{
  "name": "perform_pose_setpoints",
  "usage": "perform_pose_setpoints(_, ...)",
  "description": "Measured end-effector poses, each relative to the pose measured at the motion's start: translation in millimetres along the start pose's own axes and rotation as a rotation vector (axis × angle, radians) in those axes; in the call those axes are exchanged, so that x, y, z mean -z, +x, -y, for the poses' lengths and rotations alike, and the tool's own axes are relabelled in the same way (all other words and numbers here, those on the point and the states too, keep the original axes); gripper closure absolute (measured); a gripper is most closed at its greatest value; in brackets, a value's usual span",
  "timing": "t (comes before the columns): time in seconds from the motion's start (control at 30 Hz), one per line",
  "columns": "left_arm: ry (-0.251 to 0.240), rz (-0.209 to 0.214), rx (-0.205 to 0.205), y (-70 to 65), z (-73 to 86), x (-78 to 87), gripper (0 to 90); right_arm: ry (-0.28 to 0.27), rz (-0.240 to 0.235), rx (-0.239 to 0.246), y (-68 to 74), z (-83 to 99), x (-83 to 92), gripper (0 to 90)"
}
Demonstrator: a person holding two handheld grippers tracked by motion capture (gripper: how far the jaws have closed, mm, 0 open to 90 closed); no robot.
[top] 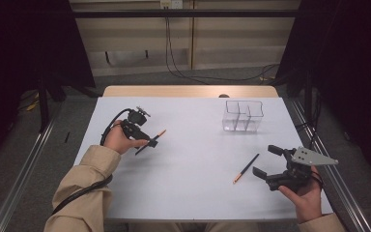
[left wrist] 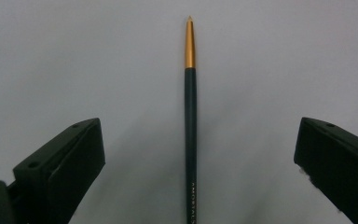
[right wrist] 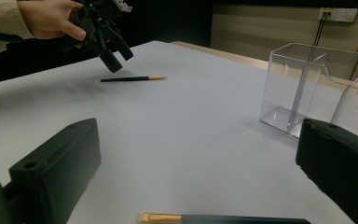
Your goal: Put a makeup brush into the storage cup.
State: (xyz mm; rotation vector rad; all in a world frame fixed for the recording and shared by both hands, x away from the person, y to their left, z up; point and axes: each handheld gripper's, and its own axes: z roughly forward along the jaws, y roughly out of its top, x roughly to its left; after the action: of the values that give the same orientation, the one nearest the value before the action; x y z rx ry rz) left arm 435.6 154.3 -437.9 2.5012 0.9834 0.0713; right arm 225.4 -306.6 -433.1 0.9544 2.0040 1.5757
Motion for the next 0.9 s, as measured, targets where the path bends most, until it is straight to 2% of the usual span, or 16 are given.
perform_pose_setpoints(0.13, 0.032, -0.005, -0.010, 0.0, -1.9, -3.2, 5.7, 0.000, -0.001, -0.001, -0.2, 0.2, 0.5, 0.0)
perform_pose_setpoints(0.3, 0.038, -0.039, -0.001, 0.8, -2.9, -4.0, 12.8, 0.002, 0.001, -0.004, -0.3, 0.2, 1.2, 0.0)
perform_pose_setpoints(0.5, 0.066, -0.054, -0.025, 0.1, -3.5, -3.3, 22.4, 0.002, 0.002, -0.003, -0.5, 0.3, 0.9, 0.0)
perform_pose_setpoints(0.63, 0.078, -0.049, -0.017, 1.0, -2.4, -2.8, 33.6, 0.002, 0.000, -0.002, -0.4, 0.3, 0.5, 0.0)
perform_pose_setpoints(0.8, 0.105, -0.049, -0.037, 0.0, -0.8, -3.1, 42.3, 0.002, 0.001, -0.001, -0.6, 0.3, 0.6, 0.0)
perform_pose_setpoints(0.9, 0.120, -0.050, -0.034, -0.4, 0.1, -3.2, 47.3, 0.001, 0.002, -0.004, -1.0, 0.2, 1.1, 0.0)
